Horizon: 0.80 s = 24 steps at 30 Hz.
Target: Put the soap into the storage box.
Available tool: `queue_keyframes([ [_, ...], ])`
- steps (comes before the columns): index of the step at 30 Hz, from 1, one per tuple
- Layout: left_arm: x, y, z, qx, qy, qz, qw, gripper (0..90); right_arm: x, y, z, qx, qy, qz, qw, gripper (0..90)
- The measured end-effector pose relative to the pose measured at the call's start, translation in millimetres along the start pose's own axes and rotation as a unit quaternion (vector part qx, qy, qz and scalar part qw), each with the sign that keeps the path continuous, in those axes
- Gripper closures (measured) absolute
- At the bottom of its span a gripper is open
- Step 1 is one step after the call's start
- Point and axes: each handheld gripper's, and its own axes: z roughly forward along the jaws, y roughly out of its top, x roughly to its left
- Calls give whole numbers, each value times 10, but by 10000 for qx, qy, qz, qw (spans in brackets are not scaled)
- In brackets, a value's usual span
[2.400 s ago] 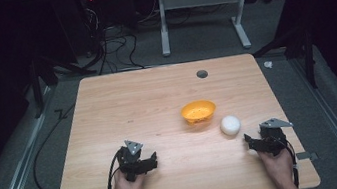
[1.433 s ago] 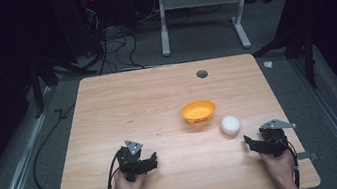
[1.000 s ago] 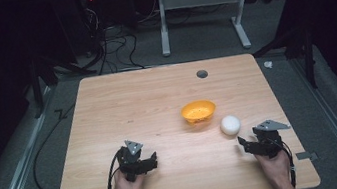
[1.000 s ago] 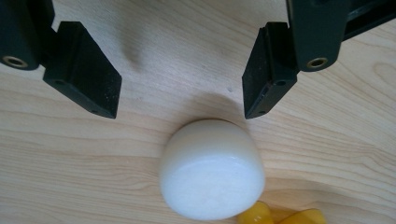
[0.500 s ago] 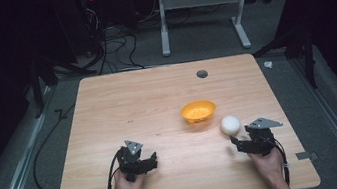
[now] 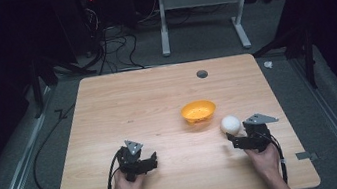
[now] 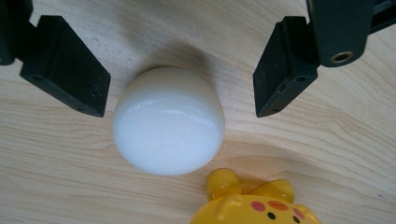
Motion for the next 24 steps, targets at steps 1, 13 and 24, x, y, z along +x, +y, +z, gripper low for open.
queue_keyframes([
  [1, 1, 0, -1, 7, -5, 2, 10000, 146, -3, 10, 4, 8, -7, -4, 10000, 187],
  [13, 0, 0, 0, 0, 1, -1, 10000, 146, -2, 107, 82, -89, -46, 72, 9999, 143],
  [24, 0, 0, -1, 2, -1, -1, 10000, 147, -12, 187, 178, -66, -36, 183, 9998, 141],
])
